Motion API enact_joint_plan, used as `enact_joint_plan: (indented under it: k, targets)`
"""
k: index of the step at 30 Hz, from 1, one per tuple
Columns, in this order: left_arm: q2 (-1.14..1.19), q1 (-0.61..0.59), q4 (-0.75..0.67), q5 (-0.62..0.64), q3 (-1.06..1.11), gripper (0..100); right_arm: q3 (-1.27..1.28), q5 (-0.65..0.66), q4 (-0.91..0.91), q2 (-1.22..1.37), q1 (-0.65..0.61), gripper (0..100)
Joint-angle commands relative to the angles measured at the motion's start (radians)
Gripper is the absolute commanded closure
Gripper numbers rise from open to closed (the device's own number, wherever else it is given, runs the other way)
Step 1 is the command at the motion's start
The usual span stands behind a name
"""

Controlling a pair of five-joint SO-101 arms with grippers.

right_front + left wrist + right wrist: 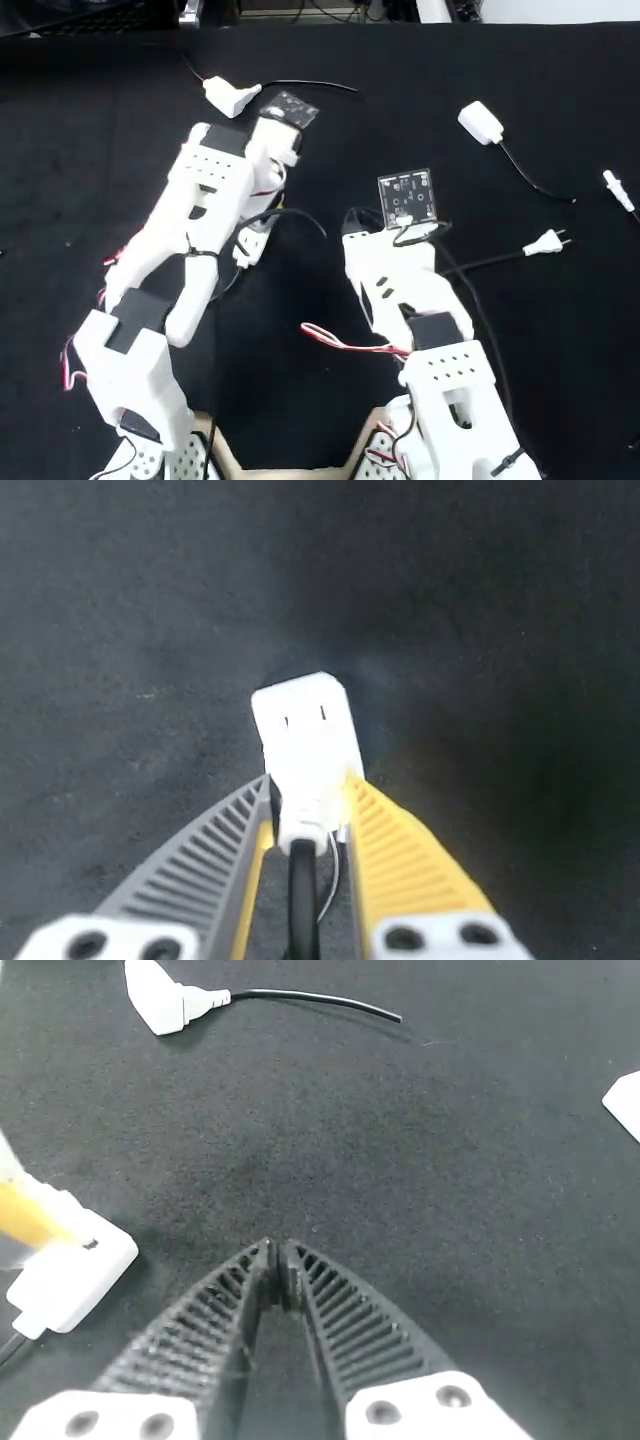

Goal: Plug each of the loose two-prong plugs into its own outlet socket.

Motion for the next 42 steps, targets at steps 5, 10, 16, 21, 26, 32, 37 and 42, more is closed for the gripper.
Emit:
enact_joint_plan:
  k: [5,10,16,21,26,32,37,42]
  targets:
    - [0.038,0.018,0.0,-0.025,-0.047,97,-0.008,-0.009,-0.02,-0.001,0.009,98.3]
    - [0.048,0.01,0.002,-0.025,-0.038,97,-0.008,-0.009,-0.02,-0.001,0.008,98.3]
    - [0.038,-0.001,0.0,-0.021,-0.05,97,-0.008,-0.009,-0.02,-0.001,0.006,98.3]
    - [0.038,-0.004,0.0,0.011,-0.064,97,-0.01,-0.008,-0.02,0.001,0.005,98.3]
    - [0.038,-0.004,0.002,0.06,-0.077,97,-0.01,-0.008,-0.021,0.001,0.005,98.3]
    - [0.018,-0.004,0.006,0.098,-0.082,97,-0.01,-0.008,-0.021,0.001,0.005,98.3]
    - [-0.1,-0.044,0.008,0.094,-0.074,97,-0.008,-0.008,-0.029,0.001,0.005,98.3]
    - [-0.149,-0.073,-0.031,0.092,0.039,97,0.001,-0.009,-0.043,0.002,0.002,98.3]
